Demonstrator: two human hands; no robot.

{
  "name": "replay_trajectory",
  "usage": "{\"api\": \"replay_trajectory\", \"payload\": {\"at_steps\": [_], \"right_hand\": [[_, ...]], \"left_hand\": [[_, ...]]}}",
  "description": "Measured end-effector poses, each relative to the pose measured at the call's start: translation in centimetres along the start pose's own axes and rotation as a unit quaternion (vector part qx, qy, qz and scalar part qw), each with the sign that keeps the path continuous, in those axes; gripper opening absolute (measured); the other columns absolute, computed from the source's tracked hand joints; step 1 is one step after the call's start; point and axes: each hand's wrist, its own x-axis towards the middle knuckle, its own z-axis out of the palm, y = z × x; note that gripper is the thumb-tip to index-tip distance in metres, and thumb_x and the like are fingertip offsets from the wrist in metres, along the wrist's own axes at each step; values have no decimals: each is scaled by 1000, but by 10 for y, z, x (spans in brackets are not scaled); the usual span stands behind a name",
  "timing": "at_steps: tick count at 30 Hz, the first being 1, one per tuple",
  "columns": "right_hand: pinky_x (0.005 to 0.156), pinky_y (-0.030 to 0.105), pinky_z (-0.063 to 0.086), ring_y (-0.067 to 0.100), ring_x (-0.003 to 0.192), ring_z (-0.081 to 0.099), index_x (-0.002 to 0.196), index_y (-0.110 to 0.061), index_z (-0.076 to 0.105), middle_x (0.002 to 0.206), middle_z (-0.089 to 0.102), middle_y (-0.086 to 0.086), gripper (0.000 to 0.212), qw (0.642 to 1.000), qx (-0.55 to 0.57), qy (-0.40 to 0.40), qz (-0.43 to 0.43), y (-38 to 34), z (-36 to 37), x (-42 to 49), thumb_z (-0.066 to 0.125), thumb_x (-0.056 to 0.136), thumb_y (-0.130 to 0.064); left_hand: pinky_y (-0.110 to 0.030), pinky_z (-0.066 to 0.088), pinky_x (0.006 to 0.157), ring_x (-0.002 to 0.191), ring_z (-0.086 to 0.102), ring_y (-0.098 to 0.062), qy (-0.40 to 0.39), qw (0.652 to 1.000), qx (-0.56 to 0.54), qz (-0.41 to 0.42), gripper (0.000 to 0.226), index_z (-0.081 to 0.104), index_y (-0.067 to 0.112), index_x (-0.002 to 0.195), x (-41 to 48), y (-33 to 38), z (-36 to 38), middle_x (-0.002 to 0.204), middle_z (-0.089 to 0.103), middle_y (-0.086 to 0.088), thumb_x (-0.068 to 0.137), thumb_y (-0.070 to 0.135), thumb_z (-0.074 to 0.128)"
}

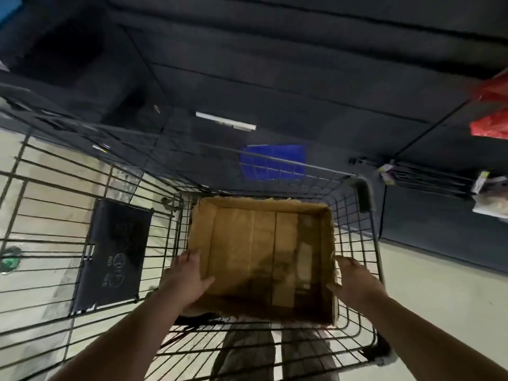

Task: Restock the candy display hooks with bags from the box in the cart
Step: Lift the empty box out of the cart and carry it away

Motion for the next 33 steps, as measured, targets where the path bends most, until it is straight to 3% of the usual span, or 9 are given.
{"api": "replay_trajectory", "payload": {"at_steps": [7, 12, 15, 19, 26, 29, 33], "right_hand": [[93, 42, 48, 35, 120, 53, 140, -12, 30, 134, 49, 15, 65, 988, 107, -6, 113, -10, 30, 31, 61, 88, -34], [78, 34, 47, 36, 106, 61, 136, -9, 35, 119, 62, 18, 56, 973, 183, 6, 140, -10, 50, 51, 61, 89, -27], [82, 38, 48, 38, 106, 60, 136, -9, 36, 118, 62, 20, 56, 957, 234, 19, 172, -9, 61, 64, 61, 90, -30], [79, 35, 43, 41, 107, 58, 133, -6, 39, 120, 60, 24, 55, 934, 291, 35, 206, -9, 70, 75, 62, 90, -31], [80, 39, 49, 37, 100, 60, 127, -10, 50, 113, 65, 17, 50, 916, 339, 63, 203, -15, 69, 68, 66, 85, -33], [80, 39, 50, 34, 96, 60, 126, -10, 52, 107, 65, 15, 47, 915, 346, 72, 197, -22, 58, 53, 65, 86, -30], [57, 26, 41, 23, 76, 55, 129, -10, 49, 94, 59, 7, 44, 915, 355, 77, 176, -36, 36, 25, 60, 89, -24]], "left_hand": [[-45, 37, 110, 139, 33, -33, -10, 997, -70, -31, 97, 13, 14, 153, 58, -30, 21, 154, 27, -14, 81, 43, 70], [-48, 39, 108, 137, 36, -37, -32, 985, -150, -83, 97, 14, 10, 152, 89, -39, 35, 151, 32, -20, 81, 38, 74], [-45, 37, 109, 139, 33, -38, -41, 976, -184, -107, 96, 9, 7, 153, 104, -40, 42, 154, 31, -20, 85, 35, 70], [-47, 42, 105, 130, 45, -38, -46, 950, -278, -131, 81, 30, 9, 147, 115, -41, 52, 143, 47, -19, 82, 29, 74], [-40, 43, 97, 126, 50, -34, -44, 912, -375, -159, 64, 44, 13, 140, 110, -38, 53, 139, 52, -13, 84, 25, 72], [-44, 46, 99, 122, 53, -34, -29, 908, -388, -154, 68, 45, 15, 140, 95, -43, 39, 136, 55, -12, 81, 28, 75], [-42, 45, 98, 122, 52, -36, 8, 907, -398, -139, 68, 44, 12, 139, 67, -46, 9, 136, 54, -15, 81, 27, 75]]}}
